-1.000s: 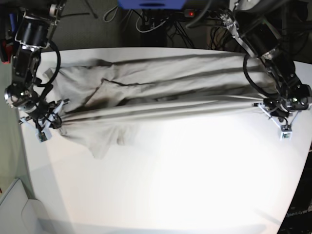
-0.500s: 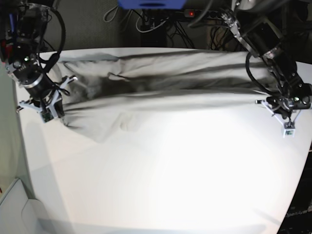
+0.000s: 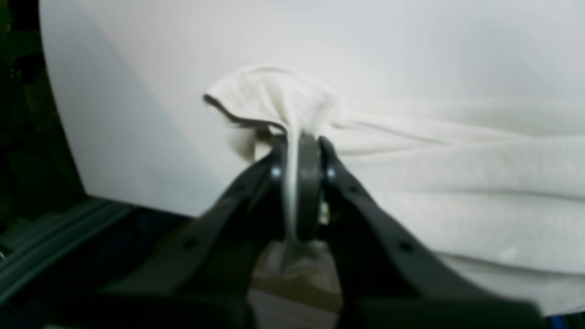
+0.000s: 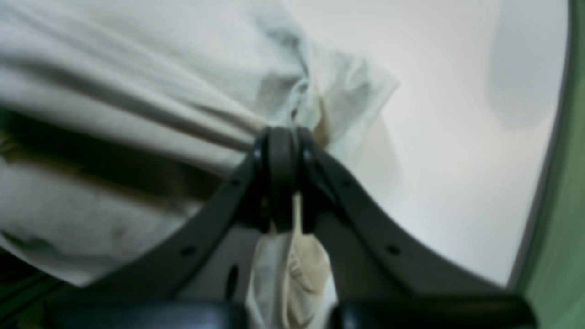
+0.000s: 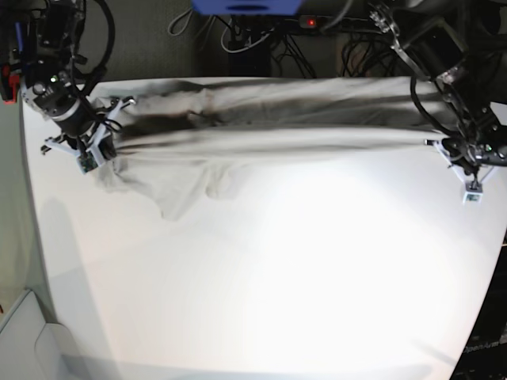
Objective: Layout the t-shirt on the table in an organized manner, then fold the t-shirt properly
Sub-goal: 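Lift the hem with both grippers and fold it toward the collar fold, then lay the hem over the folded collar edge with both grippers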
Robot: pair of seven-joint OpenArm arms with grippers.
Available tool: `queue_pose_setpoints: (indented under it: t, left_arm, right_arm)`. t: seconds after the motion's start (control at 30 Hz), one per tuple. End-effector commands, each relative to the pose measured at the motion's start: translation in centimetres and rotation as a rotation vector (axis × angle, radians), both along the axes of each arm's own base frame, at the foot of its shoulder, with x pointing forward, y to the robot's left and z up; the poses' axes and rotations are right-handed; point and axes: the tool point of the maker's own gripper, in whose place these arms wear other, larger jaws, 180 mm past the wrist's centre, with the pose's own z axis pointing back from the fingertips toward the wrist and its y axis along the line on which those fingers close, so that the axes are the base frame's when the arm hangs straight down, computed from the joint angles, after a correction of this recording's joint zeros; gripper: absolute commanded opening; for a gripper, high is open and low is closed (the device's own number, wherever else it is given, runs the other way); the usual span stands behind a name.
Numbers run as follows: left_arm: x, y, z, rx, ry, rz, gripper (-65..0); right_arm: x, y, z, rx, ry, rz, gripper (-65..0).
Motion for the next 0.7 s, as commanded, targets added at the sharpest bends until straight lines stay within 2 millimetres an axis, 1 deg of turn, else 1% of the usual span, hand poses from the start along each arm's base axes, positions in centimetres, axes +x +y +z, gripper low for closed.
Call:
queue_pose_setpoints:
  t: [0.0, 0.23, 0.3, 0.37, 0.53, 0.67]
  left_arm:
    - [0.7, 1.1, 1.5, 0.04, -0.033, 0.004, -64.9]
    - [0.7, 1.4, 1.7, 0.046, -0.028, 0.004, -64.9]
    - [0.9, 1.1, 1.7, 0.053, -0.02, -0.01, -64.9]
    - [1.0, 0.4, 1.4, 0.06, 0.002, -0.044, -64.9]
    - [0.2, 0.1, 1.1, 0.063, 0.062, -0.044, -64.9]
    - [0.6, 0.2, 2.5, 0.091, 0.023, -0.044, -64.9]
  right_arm:
    - [0.5, -0.6, 0.7, -0.009, -0.027, -0.009, -65.0]
    - [0.4, -0.4, 0.3, -0.002, -0.016, -0.006, -65.0]
    - [0.5, 0.2, 0.1, 0.0, -0.012, 0.012, -65.0]
    - [0.5, 0.3, 0.1, -0.003, -0.01, 0.017, -65.0]
    - [0.5, 0.4, 0.1, 0.0, -0.01, 0.017, -65.0]
    - [0.3, 1.3, -0.2, 0.005, 0.001, 0.044, -65.0]
